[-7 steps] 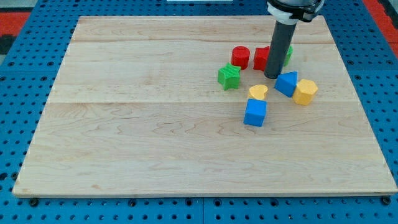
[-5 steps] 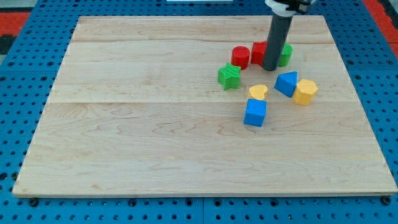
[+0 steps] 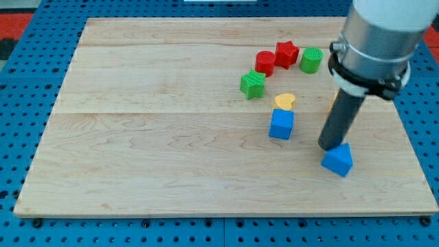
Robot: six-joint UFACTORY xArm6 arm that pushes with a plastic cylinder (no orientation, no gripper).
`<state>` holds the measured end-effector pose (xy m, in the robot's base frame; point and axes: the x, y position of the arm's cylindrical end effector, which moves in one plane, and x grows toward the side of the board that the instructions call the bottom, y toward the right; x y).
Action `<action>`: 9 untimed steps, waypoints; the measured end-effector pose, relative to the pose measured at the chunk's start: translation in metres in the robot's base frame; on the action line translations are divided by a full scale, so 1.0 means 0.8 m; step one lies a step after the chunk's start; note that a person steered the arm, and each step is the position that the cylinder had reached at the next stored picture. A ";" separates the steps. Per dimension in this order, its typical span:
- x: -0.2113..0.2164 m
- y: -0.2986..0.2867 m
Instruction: Place the blue blocks parallel to each other
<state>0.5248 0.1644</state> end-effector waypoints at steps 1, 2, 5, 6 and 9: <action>0.008 -0.077; -0.018 -0.150; -0.090 -0.074; -0.026 -0.074; -0.050 0.094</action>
